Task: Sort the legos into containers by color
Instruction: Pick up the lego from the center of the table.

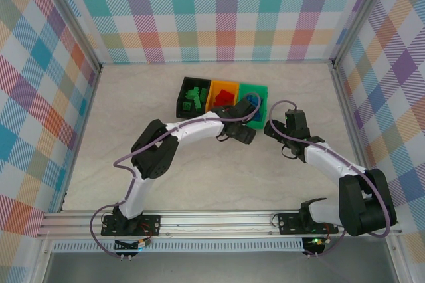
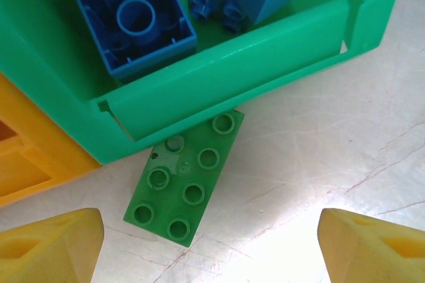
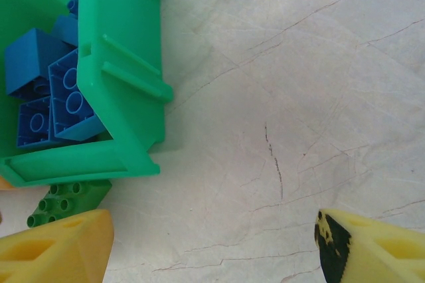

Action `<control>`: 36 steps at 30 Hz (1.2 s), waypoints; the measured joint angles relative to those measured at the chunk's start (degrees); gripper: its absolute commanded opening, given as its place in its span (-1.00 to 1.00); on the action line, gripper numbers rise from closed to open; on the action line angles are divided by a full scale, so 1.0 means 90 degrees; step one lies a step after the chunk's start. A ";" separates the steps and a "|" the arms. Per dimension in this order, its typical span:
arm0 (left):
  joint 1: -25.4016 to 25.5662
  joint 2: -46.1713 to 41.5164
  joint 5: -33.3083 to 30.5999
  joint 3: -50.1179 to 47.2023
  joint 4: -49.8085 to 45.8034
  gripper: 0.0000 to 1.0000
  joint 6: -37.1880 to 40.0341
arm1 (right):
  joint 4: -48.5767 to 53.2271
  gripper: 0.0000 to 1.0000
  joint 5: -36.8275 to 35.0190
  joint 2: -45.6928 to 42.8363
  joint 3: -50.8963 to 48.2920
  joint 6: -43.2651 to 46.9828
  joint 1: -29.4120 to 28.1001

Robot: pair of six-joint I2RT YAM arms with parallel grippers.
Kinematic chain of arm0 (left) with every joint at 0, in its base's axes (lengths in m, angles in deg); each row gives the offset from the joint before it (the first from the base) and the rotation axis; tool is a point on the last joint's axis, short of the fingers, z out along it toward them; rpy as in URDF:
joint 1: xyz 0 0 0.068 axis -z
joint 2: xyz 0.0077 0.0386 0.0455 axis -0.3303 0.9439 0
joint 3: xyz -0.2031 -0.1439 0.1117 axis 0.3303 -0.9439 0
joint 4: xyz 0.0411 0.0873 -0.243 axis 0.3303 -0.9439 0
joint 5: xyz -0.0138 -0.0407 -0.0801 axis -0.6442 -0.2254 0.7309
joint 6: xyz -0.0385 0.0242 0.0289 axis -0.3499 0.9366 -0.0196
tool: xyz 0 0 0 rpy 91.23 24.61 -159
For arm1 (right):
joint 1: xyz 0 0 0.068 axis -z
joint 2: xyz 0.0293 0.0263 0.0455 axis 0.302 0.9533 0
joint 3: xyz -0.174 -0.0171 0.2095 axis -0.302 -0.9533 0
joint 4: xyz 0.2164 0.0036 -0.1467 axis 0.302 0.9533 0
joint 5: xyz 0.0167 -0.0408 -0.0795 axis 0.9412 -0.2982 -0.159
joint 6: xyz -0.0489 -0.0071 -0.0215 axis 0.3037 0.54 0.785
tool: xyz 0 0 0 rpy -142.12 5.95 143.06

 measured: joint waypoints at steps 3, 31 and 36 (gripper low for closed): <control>-0.0027 0.0214 0.0027 0.0056 -0.0012 0.66 0.0000 | 0.0000 0.60 0.0017 0.0000 0.0000 0.0000 0.0000; -0.0151 0.0199 0.0187 -0.0262 0.0347 -0.53 -0.0012 | -0.0095 0.60 0.0124 0.0112 0.0000 -0.0092 0.0000; -0.0151 -0.0313 0.0141 -0.0641 0.0447 -0.55 -0.0109 | -0.0095 0.60 0.0141 0.0112 0.0000 -0.0092 0.0012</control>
